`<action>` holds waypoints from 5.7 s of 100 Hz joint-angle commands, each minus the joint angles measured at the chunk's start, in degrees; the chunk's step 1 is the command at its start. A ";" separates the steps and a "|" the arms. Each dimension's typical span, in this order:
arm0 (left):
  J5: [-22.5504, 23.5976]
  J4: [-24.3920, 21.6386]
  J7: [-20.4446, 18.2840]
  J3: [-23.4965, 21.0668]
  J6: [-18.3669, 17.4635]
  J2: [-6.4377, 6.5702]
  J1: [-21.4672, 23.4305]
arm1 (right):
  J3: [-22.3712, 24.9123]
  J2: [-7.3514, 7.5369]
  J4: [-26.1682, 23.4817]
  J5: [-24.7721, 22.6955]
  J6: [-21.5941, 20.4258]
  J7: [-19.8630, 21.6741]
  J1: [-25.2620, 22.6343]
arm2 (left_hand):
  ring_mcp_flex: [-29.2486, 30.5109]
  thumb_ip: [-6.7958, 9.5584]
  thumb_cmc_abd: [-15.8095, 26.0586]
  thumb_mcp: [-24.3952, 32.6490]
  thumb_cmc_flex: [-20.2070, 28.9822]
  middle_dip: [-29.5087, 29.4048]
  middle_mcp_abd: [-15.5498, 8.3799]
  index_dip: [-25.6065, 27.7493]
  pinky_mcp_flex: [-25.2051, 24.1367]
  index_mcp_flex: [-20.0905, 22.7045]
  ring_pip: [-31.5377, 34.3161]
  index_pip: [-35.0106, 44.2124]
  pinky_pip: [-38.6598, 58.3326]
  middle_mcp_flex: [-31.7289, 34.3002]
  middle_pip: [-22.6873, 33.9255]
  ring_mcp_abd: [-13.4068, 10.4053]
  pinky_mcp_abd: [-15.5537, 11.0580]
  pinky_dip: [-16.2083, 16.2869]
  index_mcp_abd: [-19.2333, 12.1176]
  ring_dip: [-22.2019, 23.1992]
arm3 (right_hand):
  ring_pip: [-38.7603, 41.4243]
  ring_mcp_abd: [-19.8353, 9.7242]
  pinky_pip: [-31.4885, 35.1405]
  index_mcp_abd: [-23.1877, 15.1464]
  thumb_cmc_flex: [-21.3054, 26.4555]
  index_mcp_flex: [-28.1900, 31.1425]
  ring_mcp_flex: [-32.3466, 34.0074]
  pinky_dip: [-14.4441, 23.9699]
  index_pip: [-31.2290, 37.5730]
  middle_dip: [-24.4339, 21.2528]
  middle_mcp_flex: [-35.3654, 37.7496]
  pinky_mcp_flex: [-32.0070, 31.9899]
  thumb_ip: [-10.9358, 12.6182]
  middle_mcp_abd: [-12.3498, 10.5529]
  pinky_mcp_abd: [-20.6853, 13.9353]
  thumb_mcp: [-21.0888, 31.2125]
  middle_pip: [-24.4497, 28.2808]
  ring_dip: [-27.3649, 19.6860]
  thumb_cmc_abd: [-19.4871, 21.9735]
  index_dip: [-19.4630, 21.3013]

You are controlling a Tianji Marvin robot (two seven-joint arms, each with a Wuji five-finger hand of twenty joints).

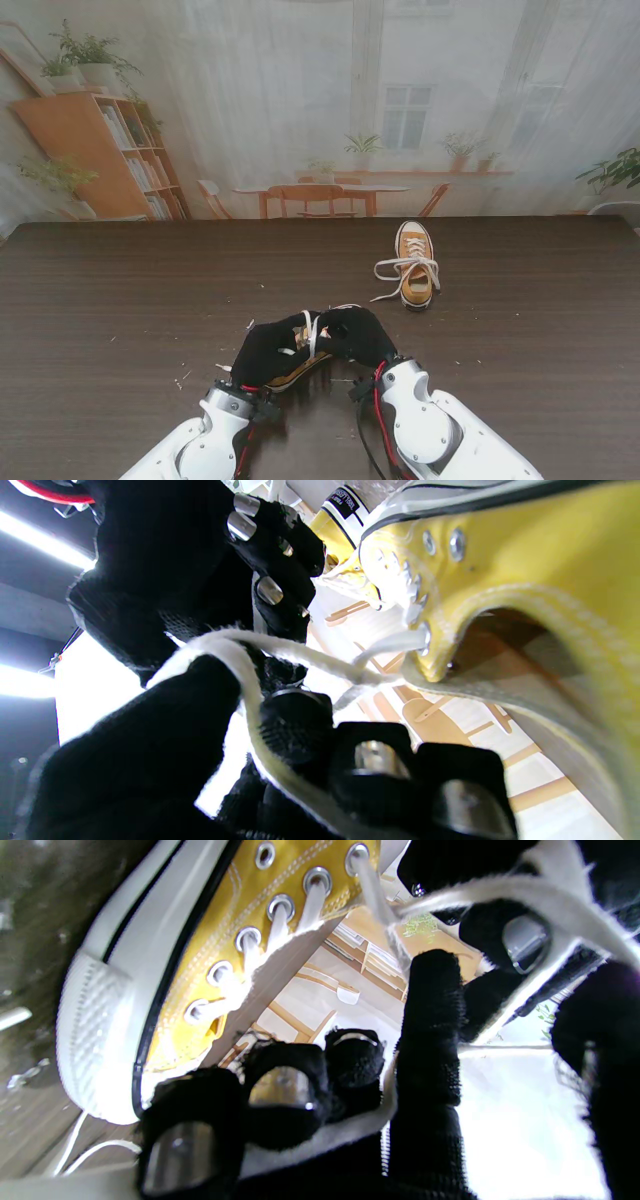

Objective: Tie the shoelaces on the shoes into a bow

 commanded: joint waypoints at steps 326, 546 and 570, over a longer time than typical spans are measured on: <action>3.23 2.60 5.34 1.54 -1.51 -0.92 0.01 | 2.53 0.59 -13.13 20.71 11.57 10.90 -6.60 | 1.22 -0.06 -0.13 -0.92 -2.12 -0.27 -0.51 -0.25 0.87 1.18 -0.42 0.37 12.83 3.12 -1.82 -2.43 -6.44 -1.97 -9.03 -0.74 | -21.24 6.66 -16.01 16.36 16.90 -9.40 -28.93 7.85 8.27 -11.15 -32.29 -36.64 -5.71 6.56 4.57 5.92 -7.04 -3.97 -6.27 9.08; -0.59 -0.17 1.98 -1.23 -1.57 -0.85 1.75 | 3.40 1.21 -13.36 25.29 14.36 15.60 -5.93 | 1.23 0.24 -1.55 2.14 -1.50 -0.12 -0.28 2.10 0.84 7.38 -0.23 5.76 12.73 3.55 -1.62 -2.58 -6.52 -2.02 -10.36 -0.71 | -20.55 5.57 -15.95 15.95 22.64 -6.72 -30.59 8.28 27.63 -14.26 -31.22 -39.17 -2.54 5.59 2.36 18.85 -6.44 -3.67 -9.64 17.33; -4.19 -0.28 0.97 -1.44 -2.15 -1.49 1.71 | 3.26 1.96 -13.32 25.03 13.43 18.13 -5.69 | 1.21 -2.03 -2.40 0.20 1.22 0.11 1.23 5.79 0.72 7.19 -0.55 13.72 12.24 3.29 -1.55 -1.35 -4.88 -2.15 -12.41 -0.68 | -20.58 5.64 -15.81 15.59 22.64 -6.21 -30.43 8.22 27.17 -14.57 -30.71 -39.10 -2.30 5.56 2.58 18.71 -6.65 -3.78 -9.63 17.32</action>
